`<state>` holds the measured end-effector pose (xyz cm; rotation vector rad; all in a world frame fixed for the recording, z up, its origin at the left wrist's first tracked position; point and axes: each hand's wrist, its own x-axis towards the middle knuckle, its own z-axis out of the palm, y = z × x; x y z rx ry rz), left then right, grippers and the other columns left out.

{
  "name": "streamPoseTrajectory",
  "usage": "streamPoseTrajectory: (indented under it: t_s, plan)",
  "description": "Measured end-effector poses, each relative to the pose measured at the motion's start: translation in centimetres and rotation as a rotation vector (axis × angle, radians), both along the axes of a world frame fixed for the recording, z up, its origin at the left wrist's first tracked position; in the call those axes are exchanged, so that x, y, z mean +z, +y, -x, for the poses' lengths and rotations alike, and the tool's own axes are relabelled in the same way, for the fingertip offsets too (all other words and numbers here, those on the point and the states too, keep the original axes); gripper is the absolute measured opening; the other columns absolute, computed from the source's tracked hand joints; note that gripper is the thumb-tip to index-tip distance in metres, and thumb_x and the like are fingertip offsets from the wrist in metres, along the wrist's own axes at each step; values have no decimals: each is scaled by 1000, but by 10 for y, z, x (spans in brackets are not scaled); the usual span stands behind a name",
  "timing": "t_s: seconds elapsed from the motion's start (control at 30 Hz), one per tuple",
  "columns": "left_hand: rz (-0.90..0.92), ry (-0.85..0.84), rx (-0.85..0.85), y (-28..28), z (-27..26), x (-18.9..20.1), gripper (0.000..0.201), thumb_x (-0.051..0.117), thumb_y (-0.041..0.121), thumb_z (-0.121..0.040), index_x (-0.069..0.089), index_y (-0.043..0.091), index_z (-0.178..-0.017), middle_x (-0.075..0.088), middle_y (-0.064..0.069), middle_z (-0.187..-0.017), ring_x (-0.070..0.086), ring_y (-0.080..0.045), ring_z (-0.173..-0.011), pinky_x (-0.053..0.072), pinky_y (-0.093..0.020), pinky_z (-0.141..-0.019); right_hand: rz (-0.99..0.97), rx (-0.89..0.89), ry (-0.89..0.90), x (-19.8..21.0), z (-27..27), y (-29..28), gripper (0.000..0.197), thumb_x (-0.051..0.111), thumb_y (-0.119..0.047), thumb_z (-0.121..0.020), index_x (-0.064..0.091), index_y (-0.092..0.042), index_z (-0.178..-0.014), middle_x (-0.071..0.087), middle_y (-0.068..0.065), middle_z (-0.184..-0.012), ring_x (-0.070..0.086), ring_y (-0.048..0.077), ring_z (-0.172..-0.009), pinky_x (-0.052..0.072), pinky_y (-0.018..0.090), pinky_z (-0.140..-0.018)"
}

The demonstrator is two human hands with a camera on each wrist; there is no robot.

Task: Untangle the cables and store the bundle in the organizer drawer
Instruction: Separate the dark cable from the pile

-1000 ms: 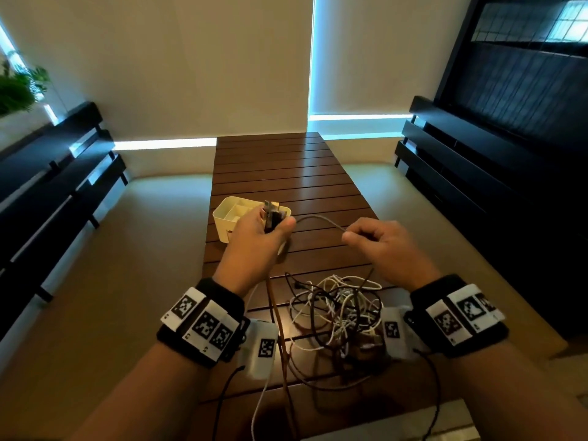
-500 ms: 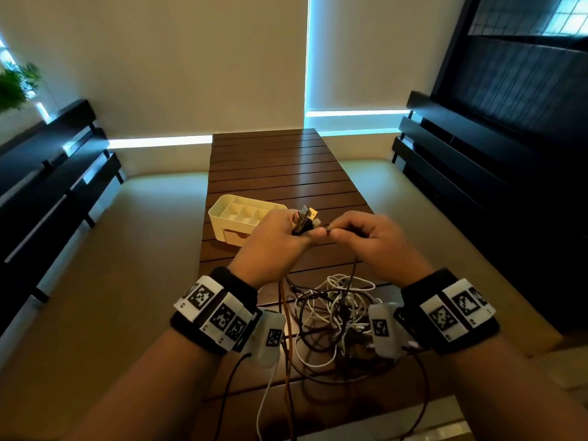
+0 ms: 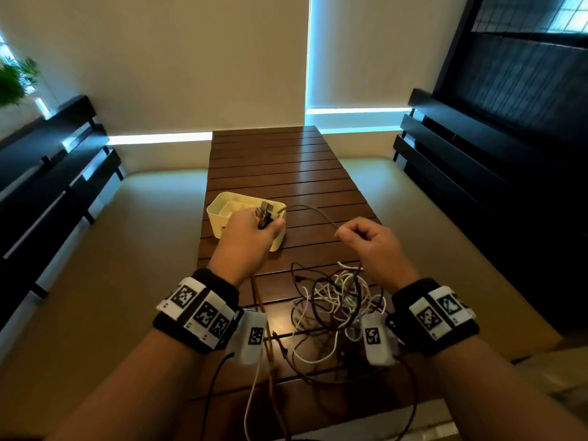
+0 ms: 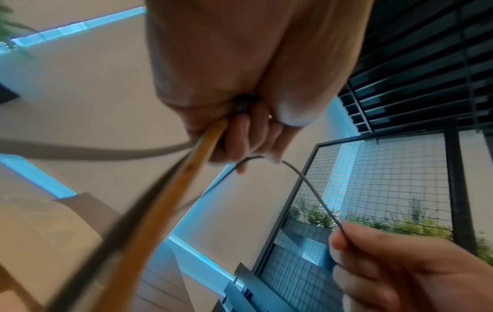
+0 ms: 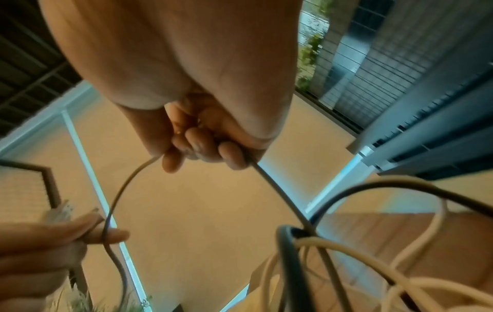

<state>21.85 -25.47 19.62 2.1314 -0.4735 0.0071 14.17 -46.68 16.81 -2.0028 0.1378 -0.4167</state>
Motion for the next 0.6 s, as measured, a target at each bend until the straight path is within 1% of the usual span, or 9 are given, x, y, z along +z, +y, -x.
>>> streamPoseTrajectory:
  t_s: [0.07, 0.13, 0.2, 0.27, 0.33, 0.4, 0.47, 0.53, 0.6]
  plan:
    - [64, -135, 58, -7, 4, 6, 18, 59, 27, -99, 61, 23, -82, 60, 6, -75, 56, -9, -73, 47, -33, -69, 114, 44, 51, 7, -3, 1, 15, 61, -25, -96, 69, -21, -84, 65, 1, -79, 58, 12, -73, 47, 26, -67]
    - [142, -201, 78, -15, 11, 12, 6, 61, 26, -98, 63, 26, -104, 57, 17, -84, 55, -1, -79, 49, -27, -78, 201, 91, 104, 12, -5, 4, 15, 60, -26, -97, 69, -21, -85, 63, -5, -77, 56, 7, -71, 43, 22, -66]
    - [202, -213, 79, -20, 15, 14, 39, 62, 27, -98, 55, 20, -136, 59, 18, -100, 56, 2, -91, 45, -11, -83, 313, 122, 176, 15, -8, 7, 16, 59, -29, -97, 70, -20, -89, 65, -7, -82, 57, 6, -76, 42, 21, -67]
    - [252, -206, 64, -22, 19, 18, 54, 62, 28, -97, 44, 19, -147, 59, 12, -114, 56, 1, -103, 41, -6, -83, 403, 126, 213, 14, -11, 8, 16, 59, -30, -97, 71, -21, -91, 66, -7, -86, 59, 6, -81, 45, 24, -70]
    - [227, -207, 18, -25, 22, 20, 49, 62, 28, -97, 49, 20, -144, 61, 11, -113, 56, -1, -102, 43, -8, -82, 423, 125, 196, 14, -11, 7, 16, 60, -29, -97, 72, -19, -92, 66, -7, -86, 60, 6, -82, 49, 26, -74]
    - [114, -213, -67, -29, 22, 19, 29, 61, 27, -98, 62, 20, -126, 66, 7, -102, 60, -7, -93, 51, -23, -81, 375, 152, 140, 16, -10, 6, 15, 62, -28, -96, 72, -18, -92, 66, -7, -84, 60, 4, -78, 48, 22, -72]
    - [-9, -199, -167, -33, 20, 14, 13, 60, 27, -98, 67, 18, -105, 67, 3, -89, 60, -11, -82, 50, -33, -74, 296, 190, 49, 22, -8, 6, 12, 63, -25, -95, 71, -20, -88, 65, -8, -79, 57, 2, -71, 44, 16, -66]
    - [-77, -154, -253, -34, 15, 9, 16, 58, 28, -99, 63, 23, -85, 60, 4, -73, 53, -7, -66, 40, -27, -62, 234, 203, -32, 25, -8, 4, 12, 63, -22, -95, 70, -23, -85, 63, -7, -76, 54, 3, -68, 43, 17, -64]
    - [-116, -129, -301, -34, 12, 9, 24, 57, 29, -100, 58, 24, -76, 55, 5, -66, 47, -6, -57, 35, -22, -55, 166, 189, -78, 24, -10, 1, 13, 63, -21, -95, 69, -24, -83, 61, -7, -74, 53, 6, -68, 43, 23, -65]
